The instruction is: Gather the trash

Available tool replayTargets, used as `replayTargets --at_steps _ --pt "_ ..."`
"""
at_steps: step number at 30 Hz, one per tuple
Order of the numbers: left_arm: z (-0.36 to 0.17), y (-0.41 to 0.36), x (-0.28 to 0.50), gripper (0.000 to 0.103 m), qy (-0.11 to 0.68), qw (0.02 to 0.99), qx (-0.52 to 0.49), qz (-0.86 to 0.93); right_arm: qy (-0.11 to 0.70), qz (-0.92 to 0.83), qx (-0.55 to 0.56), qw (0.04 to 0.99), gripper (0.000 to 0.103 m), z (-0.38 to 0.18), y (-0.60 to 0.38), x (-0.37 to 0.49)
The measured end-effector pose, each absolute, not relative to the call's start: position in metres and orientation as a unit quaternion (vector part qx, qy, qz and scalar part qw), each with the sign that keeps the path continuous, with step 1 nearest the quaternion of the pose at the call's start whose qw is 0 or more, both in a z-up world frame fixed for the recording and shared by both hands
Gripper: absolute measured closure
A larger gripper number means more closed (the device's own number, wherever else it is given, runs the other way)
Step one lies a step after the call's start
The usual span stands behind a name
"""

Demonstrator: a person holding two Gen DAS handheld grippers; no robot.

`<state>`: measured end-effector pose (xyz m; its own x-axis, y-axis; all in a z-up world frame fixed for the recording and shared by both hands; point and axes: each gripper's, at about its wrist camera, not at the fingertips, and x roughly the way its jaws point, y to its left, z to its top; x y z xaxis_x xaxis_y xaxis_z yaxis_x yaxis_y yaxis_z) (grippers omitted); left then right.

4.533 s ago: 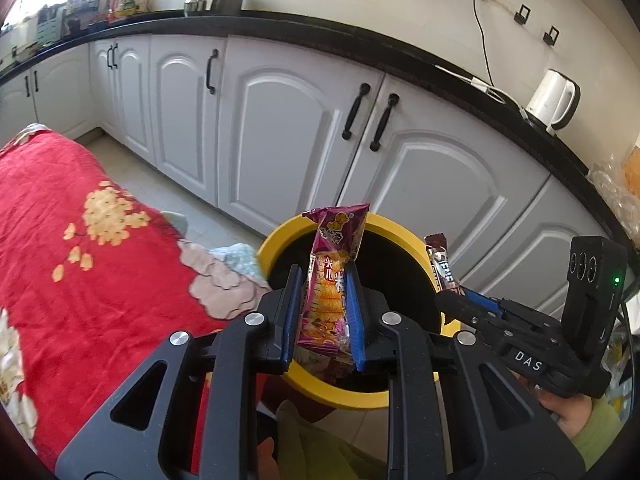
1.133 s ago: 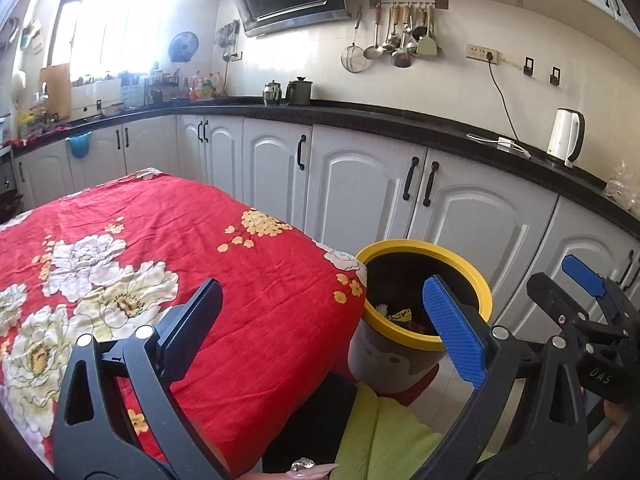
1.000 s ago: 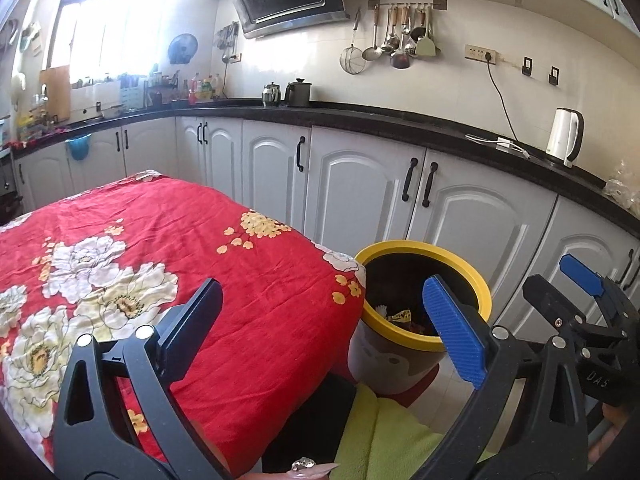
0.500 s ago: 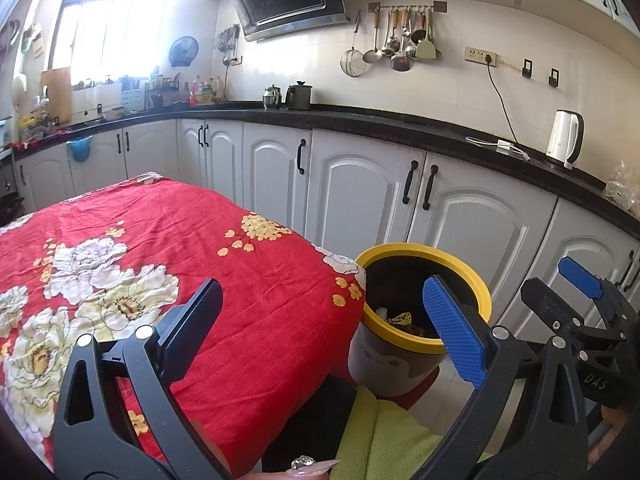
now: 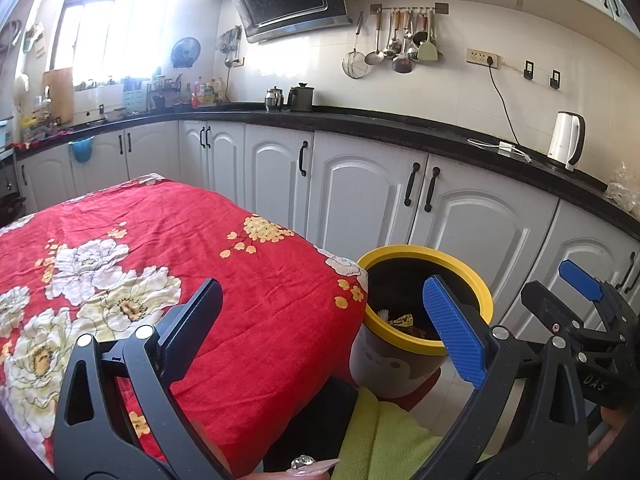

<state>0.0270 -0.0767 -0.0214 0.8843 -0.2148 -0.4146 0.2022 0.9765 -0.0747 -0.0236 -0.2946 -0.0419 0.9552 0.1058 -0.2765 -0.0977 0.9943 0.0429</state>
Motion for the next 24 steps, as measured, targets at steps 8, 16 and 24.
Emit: replayTargets --at_steps 8,16,24 --pt "-0.0207 -0.0761 0.0272 0.011 0.214 0.971 -0.015 -0.107 0.141 0.051 0.014 0.989 0.006 -0.0418 -0.2948 -0.0233" --pt "-0.0207 -0.0763 0.0275 0.011 0.215 0.971 -0.015 -0.107 0.141 0.051 0.015 0.989 0.006 -0.0416 -0.2949 -0.0232" --pt "-0.0214 -0.0775 0.0269 0.011 0.215 0.971 -0.015 -0.107 0.141 0.051 0.015 0.989 0.006 -0.0413 -0.2950 -0.0234"
